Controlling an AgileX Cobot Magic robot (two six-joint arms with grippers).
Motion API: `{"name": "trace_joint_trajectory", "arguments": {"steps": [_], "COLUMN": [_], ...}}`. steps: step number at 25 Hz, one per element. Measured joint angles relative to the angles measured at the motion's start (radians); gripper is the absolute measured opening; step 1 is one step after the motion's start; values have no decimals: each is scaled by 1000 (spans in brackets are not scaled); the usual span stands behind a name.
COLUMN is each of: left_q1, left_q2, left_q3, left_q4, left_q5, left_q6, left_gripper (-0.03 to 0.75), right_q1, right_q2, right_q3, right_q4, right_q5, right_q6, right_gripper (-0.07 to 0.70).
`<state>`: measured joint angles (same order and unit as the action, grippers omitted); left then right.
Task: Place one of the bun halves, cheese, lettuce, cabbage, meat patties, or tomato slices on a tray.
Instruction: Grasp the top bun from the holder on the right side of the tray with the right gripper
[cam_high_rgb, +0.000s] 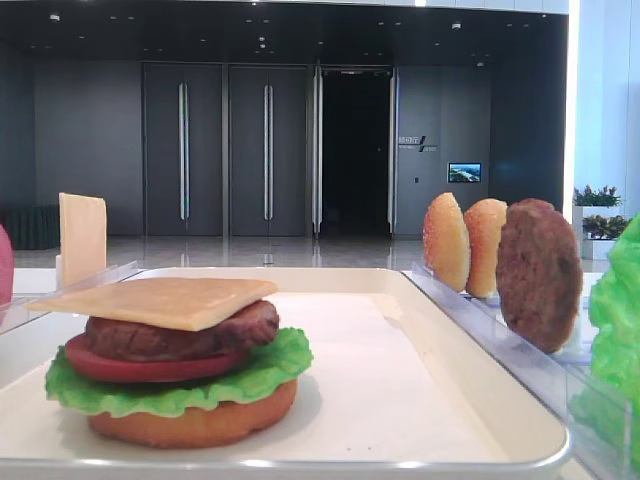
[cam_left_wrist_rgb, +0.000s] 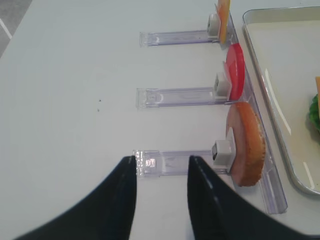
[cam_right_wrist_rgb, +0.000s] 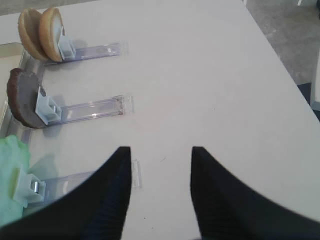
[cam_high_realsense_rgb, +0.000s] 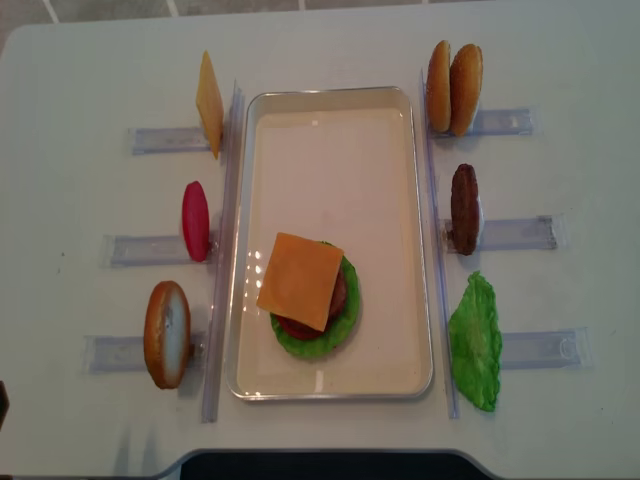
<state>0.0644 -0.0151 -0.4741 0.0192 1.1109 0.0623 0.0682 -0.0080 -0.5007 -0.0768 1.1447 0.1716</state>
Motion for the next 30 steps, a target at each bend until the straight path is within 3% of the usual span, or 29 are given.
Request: {"name": "trace_joint_trajectory", "arguments": {"steps": [15, 22, 30], "left_q1": [0, 0, 0], "left_q2": [0, 0, 0], "left_q3": [0, 0, 0], "left_q4": [0, 0, 0], "left_q5": [0, 0, 0], "left_q6": [0, 0, 0], "left_gripper": [265, 265, 265], "right_q1": [0, 0, 0], "right_q2": [0, 5, 313], "right_q3": [0, -16, -163], "right_q4": [1, 3, 3], "right_q5": [0, -15, -74], "right_q6": [-3, -66, -76], "right_gripper": [303, 303, 303]}}
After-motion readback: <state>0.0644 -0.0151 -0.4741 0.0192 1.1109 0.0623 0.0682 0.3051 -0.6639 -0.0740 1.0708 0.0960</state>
